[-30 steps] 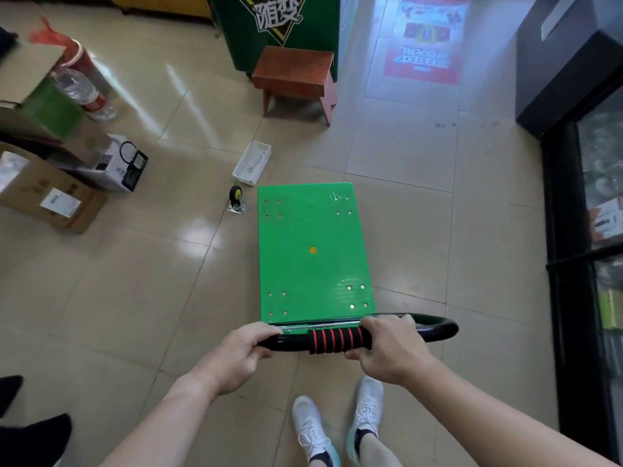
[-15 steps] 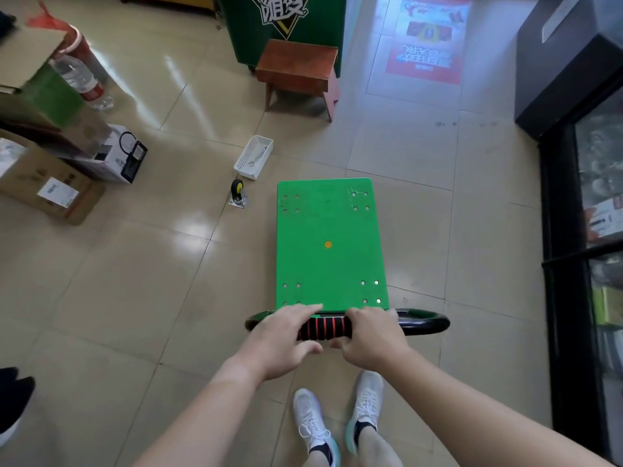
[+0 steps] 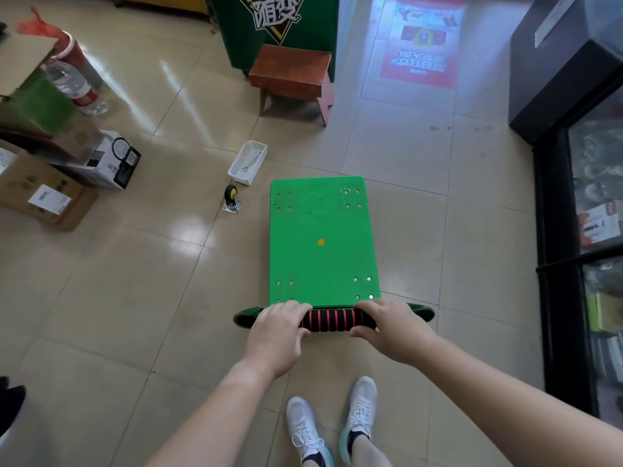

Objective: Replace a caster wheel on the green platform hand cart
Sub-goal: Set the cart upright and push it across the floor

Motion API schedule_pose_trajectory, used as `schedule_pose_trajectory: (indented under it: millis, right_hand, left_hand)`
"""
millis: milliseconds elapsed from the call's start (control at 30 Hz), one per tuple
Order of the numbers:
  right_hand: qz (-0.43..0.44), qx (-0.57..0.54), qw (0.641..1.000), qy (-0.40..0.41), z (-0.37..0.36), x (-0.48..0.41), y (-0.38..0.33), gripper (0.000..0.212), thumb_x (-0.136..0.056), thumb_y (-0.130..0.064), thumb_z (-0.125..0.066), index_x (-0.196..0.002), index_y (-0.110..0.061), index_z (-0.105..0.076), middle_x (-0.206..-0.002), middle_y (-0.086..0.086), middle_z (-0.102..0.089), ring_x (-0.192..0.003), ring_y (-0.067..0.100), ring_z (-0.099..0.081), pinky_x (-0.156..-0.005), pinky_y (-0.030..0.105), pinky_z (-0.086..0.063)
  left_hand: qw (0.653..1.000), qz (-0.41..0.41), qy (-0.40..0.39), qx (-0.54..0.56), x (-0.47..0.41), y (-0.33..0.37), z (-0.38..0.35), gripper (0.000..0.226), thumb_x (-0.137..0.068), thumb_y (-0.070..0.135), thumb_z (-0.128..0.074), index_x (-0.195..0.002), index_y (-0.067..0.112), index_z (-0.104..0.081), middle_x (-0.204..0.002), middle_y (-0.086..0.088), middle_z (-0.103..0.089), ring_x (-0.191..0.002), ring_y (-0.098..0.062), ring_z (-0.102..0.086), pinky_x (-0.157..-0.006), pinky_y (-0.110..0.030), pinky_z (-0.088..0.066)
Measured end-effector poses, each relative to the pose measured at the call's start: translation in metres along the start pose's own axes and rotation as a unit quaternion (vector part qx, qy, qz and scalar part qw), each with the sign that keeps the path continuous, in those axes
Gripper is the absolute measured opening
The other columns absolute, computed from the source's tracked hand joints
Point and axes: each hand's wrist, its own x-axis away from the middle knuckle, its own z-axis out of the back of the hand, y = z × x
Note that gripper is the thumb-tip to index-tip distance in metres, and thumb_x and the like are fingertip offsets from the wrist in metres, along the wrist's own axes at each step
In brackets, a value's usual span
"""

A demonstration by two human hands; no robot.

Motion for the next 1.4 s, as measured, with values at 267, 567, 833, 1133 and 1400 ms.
schedule_pose_trajectory:
  millis: [267, 567, 833, 1133, 1400]
  right_hand:
    - [0.033, 0.01, 0.999, -0.01, -0.01, -0.003, 0.011, 0.047, -0.098, -0.056, -0.047, -0.135, -0.028, -0.048, -0.127, -0.005, -0.059, -0.115, 0.02, -0.055, -0.096, 0.038, -0.04]
    - [0.019, 0.042, 0.999, 0.021, 0.022, -0.051, 0.021, 0.035, -0.097, -0.054, -0.047, -0.122, -0.029, -0.051, -0.101, -0.005, -0.06, -0.088, 0.02, -0.052, -0.081, 0.036, -0.036]
    - [-0.022, 0.059, 0.997, 0.052, 0.071, -0.124, 0.013, 0.03, -0.096, -0.049, -0.049, -0.119, -0.03, -0.053, -0.1, -0.005, -0.061, -0.095, 0.021, -0.056, -0.084, 0.036, -0.038]
    - [-0.066, 0.057, 0.994, 0.071, 0.147, -0.228, 0.015, 0.026, -0.098, -0.05, -0.045, -0.113, -0.03, -0.053, -0.101, -0.004, -0.059, -0.099, 0.023, -0.055, -0.097, 0.043, -0.033]
    - [-0.063, 0.064, 0.995, 0.035, 0.193, -0.292, 0.029, 0.034, -0.1, -0.051, -0.044, -0.119, -0.024, -0.053, -0.098, 0.003, -0.06, -0.093, 0.026, -0.053, -0.089, 0.042, -0.032]
  left_hand:
    - [0.999, 0.032, -0.025, -0.008, 0.004, 0.003, -0.004, 0.045, -0.102, 0.03, -0.056, -0.146, 0.028, -0.048, -0.142, 0.012, -0.054, -0.134, -0.014, -0.046, -0.117, -0.032, -0.027]
    - [0.997, 0.063, -0.027, 0.018, -0.052, 0.008, 0.026, 0.04, -0.104, 0.024, -0.055, -0.143, 0.03, -0.049, -0.136, 0.013, -0.054, -0.128, -0.013, -0.045, -0.12, -0.034, -0.023]
    - [0.995, 0.036, -0.096, -0.018, -0.138, -0.019, 0.085, 0.039, -0.105, 0.029, -0.054, -0.143, 0.031, -0.046, -0.131, 0.004, -0.058, -0.121, -0.022, -0.052, -0.111, -0.039, -0.034]
    - [0.996, 0.031, -0.079, -0.016, -0.245, -0.036, 0.155, 0.039, -0.105, 0.029, -0.055, -0.144, 0.026, -0.048, -0.129, -0.003, -0.057, -0.118, -0.027, -0.055, -0.108, -0.044, -0.038]
    - [0.995, 0.049, -0.087, -0.01, -0.318, -0.052, 0.177, 0.041, -0.104, 0.032, -0.057, -0.143, 0.025, -0.049, -0.127, -0.007, -0.051, -0.115, -0.034, -0.058, -0.105, -0.049, -0.045]
